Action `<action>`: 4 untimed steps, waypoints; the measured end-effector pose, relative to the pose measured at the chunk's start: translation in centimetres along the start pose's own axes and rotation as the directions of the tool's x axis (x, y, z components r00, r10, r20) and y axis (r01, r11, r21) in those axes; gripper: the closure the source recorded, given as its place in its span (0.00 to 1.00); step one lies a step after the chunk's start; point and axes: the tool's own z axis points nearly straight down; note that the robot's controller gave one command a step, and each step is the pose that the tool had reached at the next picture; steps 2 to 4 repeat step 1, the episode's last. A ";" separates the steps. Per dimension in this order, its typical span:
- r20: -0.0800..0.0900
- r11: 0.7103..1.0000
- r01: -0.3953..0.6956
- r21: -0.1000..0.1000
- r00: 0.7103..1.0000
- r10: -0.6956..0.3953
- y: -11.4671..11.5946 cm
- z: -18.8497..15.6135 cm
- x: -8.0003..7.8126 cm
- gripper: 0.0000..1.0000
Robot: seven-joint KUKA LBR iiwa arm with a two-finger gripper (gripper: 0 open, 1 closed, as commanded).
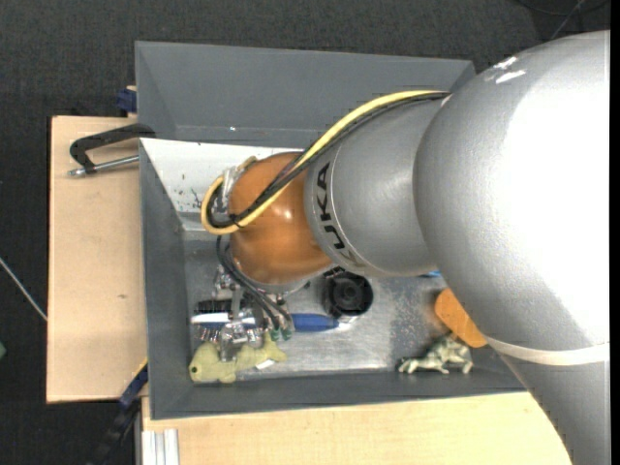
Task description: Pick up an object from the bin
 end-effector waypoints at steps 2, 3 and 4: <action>0.000 1.000 0.009 0.003 1.000 -0.009 -2.7 -13.6 -1.2 1.00; 0.000 1.000 0.009 0.003 1.000 -0.009 -2.7 -13.6 -1.2 1.00; 0.000 1.000 0.009 0.003 1.000 -0.009 -2.7 -13.6 -1.2 1.00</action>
Offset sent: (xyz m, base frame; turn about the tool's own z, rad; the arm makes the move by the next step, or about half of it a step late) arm 0.0120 -0.0268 0.1312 -0.0105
